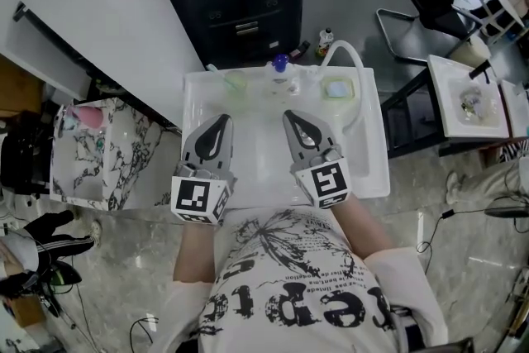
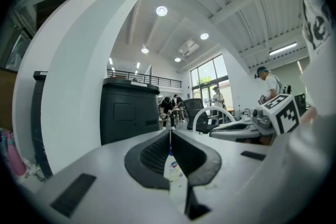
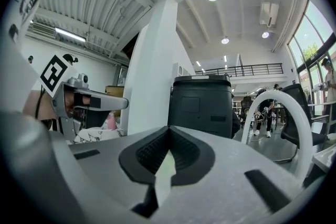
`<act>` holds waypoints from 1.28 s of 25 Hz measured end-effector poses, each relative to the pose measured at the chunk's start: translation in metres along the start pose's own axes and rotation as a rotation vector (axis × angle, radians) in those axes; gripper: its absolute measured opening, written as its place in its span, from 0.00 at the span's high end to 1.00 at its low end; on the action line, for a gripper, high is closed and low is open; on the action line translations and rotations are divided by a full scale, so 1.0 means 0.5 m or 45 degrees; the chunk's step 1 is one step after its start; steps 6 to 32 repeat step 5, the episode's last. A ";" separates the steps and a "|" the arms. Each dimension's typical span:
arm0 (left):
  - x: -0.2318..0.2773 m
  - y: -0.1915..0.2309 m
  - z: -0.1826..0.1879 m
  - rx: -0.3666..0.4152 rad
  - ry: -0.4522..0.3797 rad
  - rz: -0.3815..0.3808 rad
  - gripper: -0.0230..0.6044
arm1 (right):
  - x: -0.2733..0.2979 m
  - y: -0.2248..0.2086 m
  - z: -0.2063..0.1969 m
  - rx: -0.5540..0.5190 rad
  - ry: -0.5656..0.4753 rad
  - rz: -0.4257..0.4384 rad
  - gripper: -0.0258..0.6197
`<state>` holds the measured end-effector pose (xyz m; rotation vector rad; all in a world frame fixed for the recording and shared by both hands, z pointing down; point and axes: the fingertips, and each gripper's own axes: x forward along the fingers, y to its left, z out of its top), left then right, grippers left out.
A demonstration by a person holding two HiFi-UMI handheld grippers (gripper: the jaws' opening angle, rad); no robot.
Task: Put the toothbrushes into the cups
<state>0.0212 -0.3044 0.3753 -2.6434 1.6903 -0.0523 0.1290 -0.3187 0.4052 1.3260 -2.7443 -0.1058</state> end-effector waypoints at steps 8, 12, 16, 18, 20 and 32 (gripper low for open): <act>-0.004 0.009 -0.007 -0.008 0.021 0.015 0.94 | 0.004 0.008 -0.002 -0.001 0.008 0.014 0.97; -0.004 0.009 -0.007 -0.008 0.021 0.015 0.94 | 0.004 0.008 -0.002 -0.001 0.008 0.014 0.97; -0.004 0.009 -0.007 -0.008 0.021 0.015 0.94 | 0.004 0.008 -0.002 -0.001 0.008 0.014 0.97; -0.004 0.009 -0.007 -0.008 0.021 0.015 0.94 | 0.004 0.008 -0.002 -0.001 0.008 0.014 0.97; -0.004 0.009 -0.007 -0.008 0.021 0.015 0.94 | 0.004 0.008 -0.002 -0.001 0.008 0.014 0.97; -0.004 0.009 -0.007 -0.008 0.021 0.015 0.94 | 0.004 0.008 -0.002 -0.001 0.008 0.014 0.97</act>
